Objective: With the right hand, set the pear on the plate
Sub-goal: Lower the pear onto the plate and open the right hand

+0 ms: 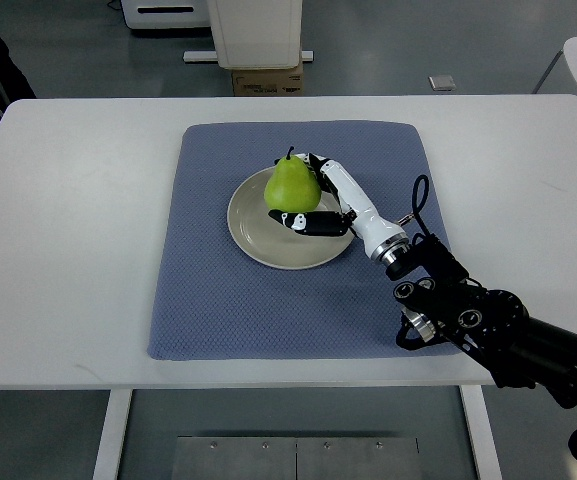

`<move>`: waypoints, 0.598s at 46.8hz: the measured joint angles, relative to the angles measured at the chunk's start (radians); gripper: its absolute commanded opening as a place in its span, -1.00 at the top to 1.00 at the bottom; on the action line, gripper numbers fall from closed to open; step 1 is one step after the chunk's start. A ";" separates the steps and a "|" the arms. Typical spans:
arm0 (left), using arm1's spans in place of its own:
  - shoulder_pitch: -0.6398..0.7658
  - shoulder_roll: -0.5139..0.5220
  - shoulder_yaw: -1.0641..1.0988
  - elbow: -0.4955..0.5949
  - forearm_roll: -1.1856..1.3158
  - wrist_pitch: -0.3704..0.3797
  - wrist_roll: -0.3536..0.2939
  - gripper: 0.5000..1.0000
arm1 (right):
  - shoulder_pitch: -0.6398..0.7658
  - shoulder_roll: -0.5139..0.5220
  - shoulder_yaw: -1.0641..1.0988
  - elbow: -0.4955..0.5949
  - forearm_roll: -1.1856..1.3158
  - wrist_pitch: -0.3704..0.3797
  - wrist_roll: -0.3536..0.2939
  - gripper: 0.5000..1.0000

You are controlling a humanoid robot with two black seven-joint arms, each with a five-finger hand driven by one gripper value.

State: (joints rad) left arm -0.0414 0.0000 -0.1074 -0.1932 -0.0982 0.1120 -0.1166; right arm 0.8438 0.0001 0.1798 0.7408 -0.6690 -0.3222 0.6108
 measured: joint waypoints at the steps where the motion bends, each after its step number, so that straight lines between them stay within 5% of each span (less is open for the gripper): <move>1: 0.000 0.000 0.000 0.000 0.000 0.000 0.000 -1.00 | 0.000 0.000 -0.004 0.000 0.000 0.000 0.000 1.00; 10: 0.000 0.000 0.000 0.000 0.000 0.000 0.000 -1.00 | -0.007 0.000 -0.011 -0.001 0.000 0.000 0.000 0.95; 28: 0.000 0.000 0.000 0.000 0.000 0.000 0.000 -1.00 | -0.023 0.000 -0.019 -0.017 -0.001 0.000 0.000 -0.49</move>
State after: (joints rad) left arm -0.0414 0.0000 -0.1074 -0.1933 -0.0982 0.1120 -0.1166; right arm 0.8209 0.0000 0.1603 0.7235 -0.6698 -0.3221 0.6109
